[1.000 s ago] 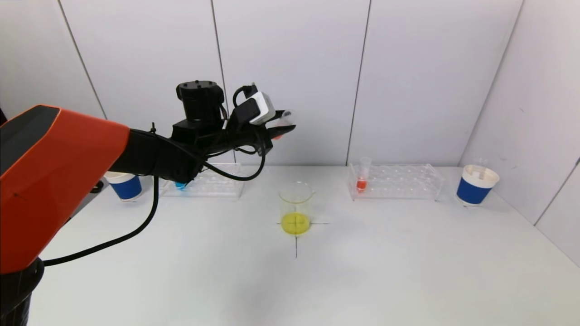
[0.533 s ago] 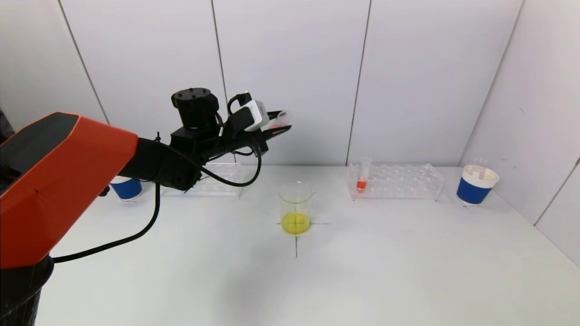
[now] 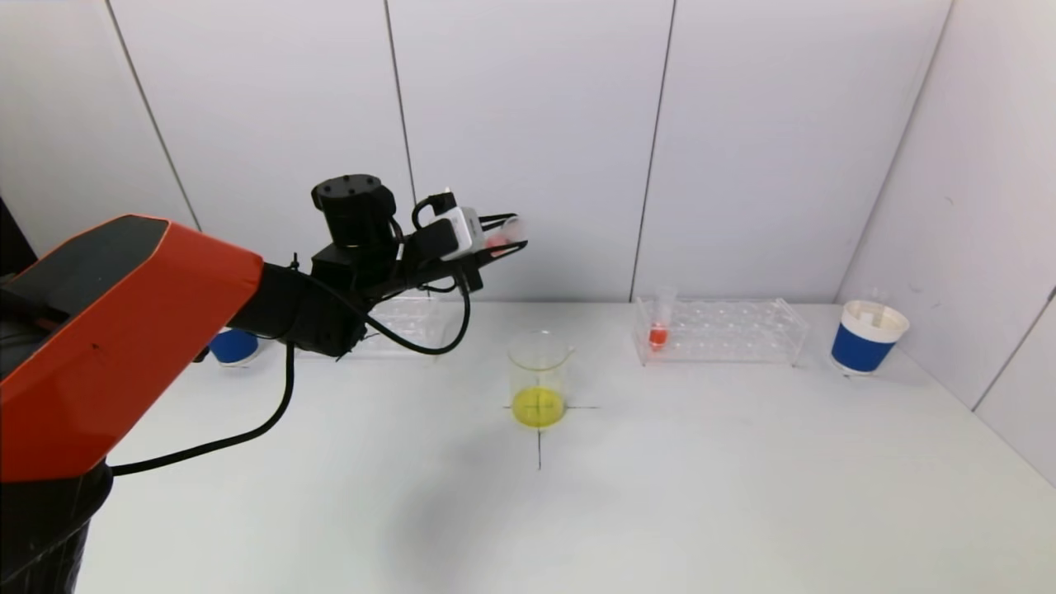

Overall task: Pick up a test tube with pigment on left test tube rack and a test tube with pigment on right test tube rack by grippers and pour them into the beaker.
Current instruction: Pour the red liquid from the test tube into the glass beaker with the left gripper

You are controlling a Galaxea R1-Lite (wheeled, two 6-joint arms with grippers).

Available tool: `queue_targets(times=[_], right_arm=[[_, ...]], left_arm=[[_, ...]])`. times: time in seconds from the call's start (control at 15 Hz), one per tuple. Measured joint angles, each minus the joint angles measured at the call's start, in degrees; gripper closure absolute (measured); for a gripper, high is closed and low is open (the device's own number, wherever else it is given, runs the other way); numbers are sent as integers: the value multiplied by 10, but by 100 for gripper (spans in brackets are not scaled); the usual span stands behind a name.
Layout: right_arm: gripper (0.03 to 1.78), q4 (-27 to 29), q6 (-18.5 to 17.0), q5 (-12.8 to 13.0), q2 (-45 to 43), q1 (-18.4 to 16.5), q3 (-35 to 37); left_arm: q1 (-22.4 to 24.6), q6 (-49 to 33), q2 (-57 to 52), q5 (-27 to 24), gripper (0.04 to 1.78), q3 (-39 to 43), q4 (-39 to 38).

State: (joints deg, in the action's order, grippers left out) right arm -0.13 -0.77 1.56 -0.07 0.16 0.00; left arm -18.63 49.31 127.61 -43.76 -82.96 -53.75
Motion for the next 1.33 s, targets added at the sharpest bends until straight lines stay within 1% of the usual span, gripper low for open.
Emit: queue_targets(times=[0.2,0.47,0.8,1.33], right_arm=[[4,0,0,0,0,0,0],[4,0,0,0,0,0,0],[4,0,0,0,0,0,0],[4,0,0,0,0,0,0]], left_arm=[[4,21,1,-2,138,15,-7],[6,35,8,-9,138,24,-43],[12,99,14,-35,138,25,-44],[8,172,16,-40,138,36,-43]])
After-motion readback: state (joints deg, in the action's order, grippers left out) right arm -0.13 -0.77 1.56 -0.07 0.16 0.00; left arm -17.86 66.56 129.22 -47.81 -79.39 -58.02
